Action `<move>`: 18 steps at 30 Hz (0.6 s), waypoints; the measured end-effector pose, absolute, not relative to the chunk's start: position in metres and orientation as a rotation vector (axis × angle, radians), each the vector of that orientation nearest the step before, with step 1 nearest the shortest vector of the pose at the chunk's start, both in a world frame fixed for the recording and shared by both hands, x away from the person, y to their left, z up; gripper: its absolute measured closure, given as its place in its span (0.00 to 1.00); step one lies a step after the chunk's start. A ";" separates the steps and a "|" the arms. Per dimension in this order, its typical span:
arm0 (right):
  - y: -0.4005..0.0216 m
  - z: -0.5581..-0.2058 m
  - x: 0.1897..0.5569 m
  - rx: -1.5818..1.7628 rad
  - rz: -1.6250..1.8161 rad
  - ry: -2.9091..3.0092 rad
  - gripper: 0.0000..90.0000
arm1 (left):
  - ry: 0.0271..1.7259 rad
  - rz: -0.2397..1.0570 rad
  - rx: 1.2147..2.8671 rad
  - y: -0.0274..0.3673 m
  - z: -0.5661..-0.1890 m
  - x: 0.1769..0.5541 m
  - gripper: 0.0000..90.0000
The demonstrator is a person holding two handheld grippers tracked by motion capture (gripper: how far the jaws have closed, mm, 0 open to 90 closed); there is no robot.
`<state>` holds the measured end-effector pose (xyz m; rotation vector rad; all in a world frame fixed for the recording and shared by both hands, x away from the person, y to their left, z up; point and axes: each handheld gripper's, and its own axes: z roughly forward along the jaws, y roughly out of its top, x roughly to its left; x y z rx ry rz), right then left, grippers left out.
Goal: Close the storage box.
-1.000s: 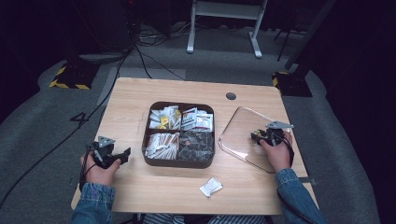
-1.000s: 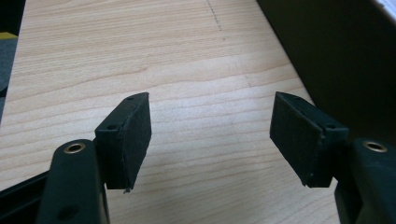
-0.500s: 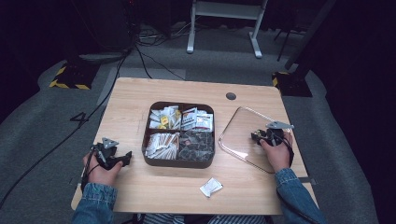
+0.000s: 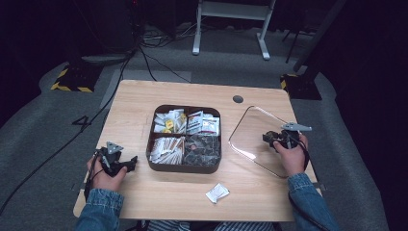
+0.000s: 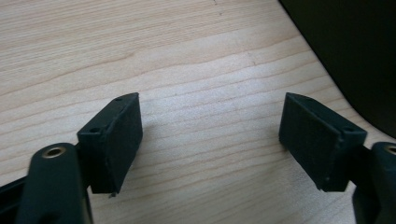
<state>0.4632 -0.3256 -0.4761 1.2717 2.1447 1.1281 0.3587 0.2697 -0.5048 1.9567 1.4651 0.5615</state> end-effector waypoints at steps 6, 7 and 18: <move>-0.327 -0.464 0.459 1.265 1.141 2.155 0.66 | 1.446 0.544 1.982 0.268 -0.505 0.363 0.16; -0.327 -0.462 0.459 1.261 1.142 2.154 0.66 | 1.446 0.544 1.982 0.268 -0.505 0.363 0.16; -0.324 -0.438 0.449 1.215 1.192 2.158 0.66 | 1.444 0.546 1.985 0.268 -0.505 0.363 0.15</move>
